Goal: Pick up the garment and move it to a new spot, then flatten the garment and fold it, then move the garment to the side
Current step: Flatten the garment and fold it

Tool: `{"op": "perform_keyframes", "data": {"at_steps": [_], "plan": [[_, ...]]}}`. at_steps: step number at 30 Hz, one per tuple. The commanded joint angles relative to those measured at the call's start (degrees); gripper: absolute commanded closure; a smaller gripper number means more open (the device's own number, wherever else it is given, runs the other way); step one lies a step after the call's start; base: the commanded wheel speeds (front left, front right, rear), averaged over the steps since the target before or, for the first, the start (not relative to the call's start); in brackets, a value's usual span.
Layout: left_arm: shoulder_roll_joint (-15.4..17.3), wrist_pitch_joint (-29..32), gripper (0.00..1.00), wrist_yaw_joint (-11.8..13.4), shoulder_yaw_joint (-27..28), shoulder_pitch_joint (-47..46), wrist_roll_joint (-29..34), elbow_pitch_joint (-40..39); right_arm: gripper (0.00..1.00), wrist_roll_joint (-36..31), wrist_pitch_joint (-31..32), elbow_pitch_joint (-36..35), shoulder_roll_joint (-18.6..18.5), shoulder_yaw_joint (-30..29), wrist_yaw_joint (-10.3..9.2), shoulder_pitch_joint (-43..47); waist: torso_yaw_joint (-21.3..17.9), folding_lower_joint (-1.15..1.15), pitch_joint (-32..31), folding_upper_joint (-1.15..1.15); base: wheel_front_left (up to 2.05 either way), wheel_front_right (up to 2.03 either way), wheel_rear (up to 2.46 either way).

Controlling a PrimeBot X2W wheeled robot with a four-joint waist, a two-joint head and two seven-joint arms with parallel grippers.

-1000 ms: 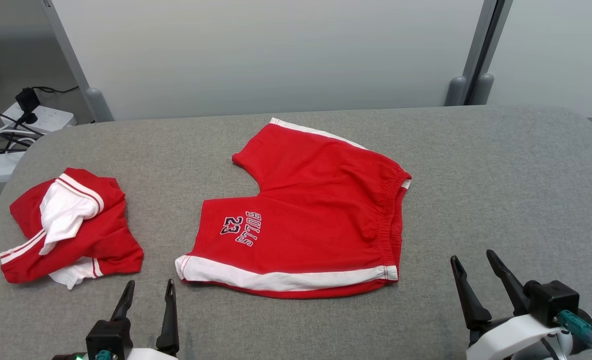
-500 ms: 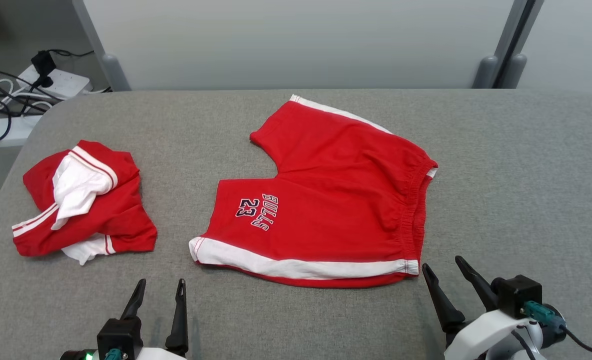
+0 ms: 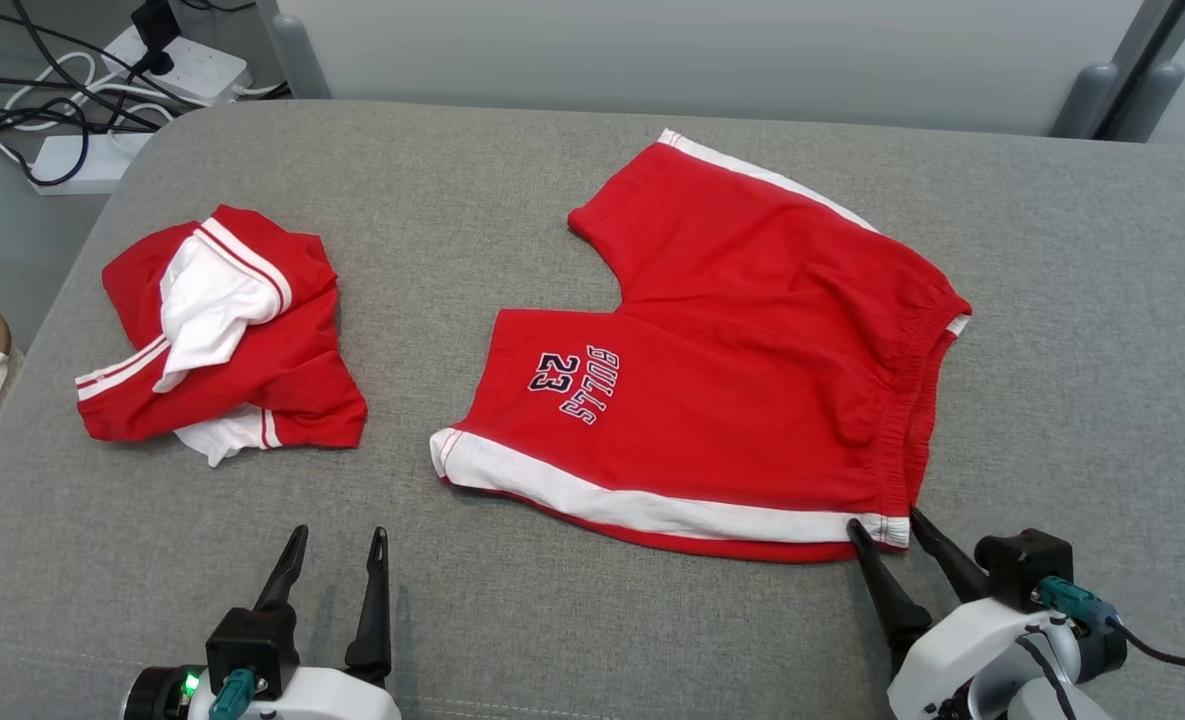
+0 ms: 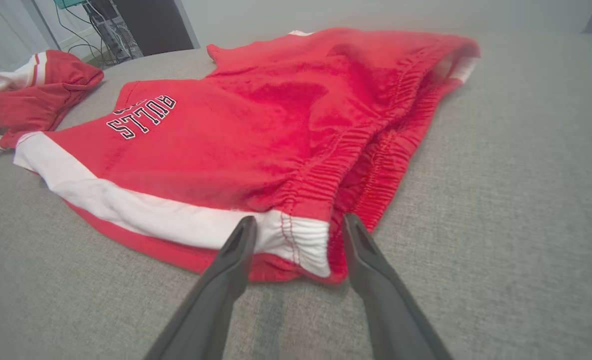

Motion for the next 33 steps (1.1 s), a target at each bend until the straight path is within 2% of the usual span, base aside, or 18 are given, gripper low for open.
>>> {"op": "perform_keyframes", "data": {"at_steps": [1, 2, 3, 4, 5, 6, 12, 14, 20, 24, 31, 33], "plan": [[0.3, -0.8, 0.00, -0.2, 1.6, -2.8, -0.3, -1.3, 0.21, 0.6, -0.8, -0.2, -0.7, 1.6, 0.24, -1.3, 0.2, 0.00, 0.3, 0.00, 0.00, 0.00, 0.00], [0.3, -0.8, 0.00, -0.2, 1.6, -2.9, -0.3, -1.3, 0.36, 1.0, -0.8, 0.1, -0.8, 2.0, 0.24, -1.4, 0.2, 0.00, 0.4, 0.00, 0.00, 0.00, 0.00], [0.3, -0.8, 0.00, -0.2, 1.6, -3.0, -0.4, -1.3, 0.56, 1.3, -0.8, 0.5, -0.9, 2.5, 0.24, -1.5, 0.2, 0.00, 0.4, 0.00, 0.00, 0.00, 0.00], [0.3, -0.8, 0.00, -0.2, 1.6, -3.1, -0.4, -1.2, 0.62, 1.5, -0.8, 0.7, -0.9, 2.9, 0.24, -1.7, 0.2, 0.00, 0.5, 0.00, 0.00, 0.00, 0.00], [0.3, -0.8, 0.00, -0.2, 1.5, -3.2, -0.4, -1.2, 0.85, 1.8, -0.8, 0.7, -1.0, 3.2, 0.24, -1.8, 0.1, 0.00, 0.5, 0.00, 0.00, 0.00, 0.00], [0.3, -0.8, 0.00, -0.3, 1.5, -3.3, -0.5, -1.2, 1.00, 2.0, -0.8, 0.6, -1.1, 3.4, 0.24, -1.9, 0.0, 0.00, 0.6, 0.00, 0.00, 0.00, 0.00], [0.3, -0.8, 0.00, -0.8, 1.1, -4.0, -1.2, -0.5, 1.00, 2.4, -0.8, -1.1, -3.0, 3.7, 0.24, -1.2, -1.3, 0.00, 0.3, 0.00, 0.00, 0.00, 0.00], [0.3, -0.8, 0.00, -1.7, 0.9, -4.3, -2.1, 0.6, 1.00, 2.4, -0.8, -1.1, -3.9, 4.3, 0.24, -0.7, -1.9, 0.00, 0.2, 0.00, 0.00, 0.00, 0.00], [0.3, -0.8, 0.00, -7.1, -1.5, -7.0, -5.7, 7.3, 1.00, 2.8, -0.8, -0.5, -5.9, 5.8, 0.24, -0.4, -3.8, 0.00, 0.3, 0.00, 0.00, 0.00, 0.00], [0.3, -0.8, 0.00, -9.3, -2.4, -10.5, -7.9, 11.4, 1.00, 2.8, -0.8, -0.3, -6.3, 6.3, 0.24, -1.3, -4.7, 0.00, 1.0, 0.00, 0.00, 0.00, 0.00], [0.4, -0.8, 0.00, -10.4, -5.4, -16.1, -11.9, 18.5, 1.00, 2.6, -0.8, -0.1, -6.5, 7.3, 0.24, -2.8, -5.8, 0.00, 2.3, 0.00, 0.00, 0.00, 0.00], [1.5, -0.8, 0.00, -10.5, -8.0, -18.1, -16.3, 20.3, 1.00, 2.6, -0.8, -0.2, -6.3, 8.0, 0.24, -3.6, -6.4, 0.00, 2.9, 0.00, 0.00, 0.00, 0.00]]}}
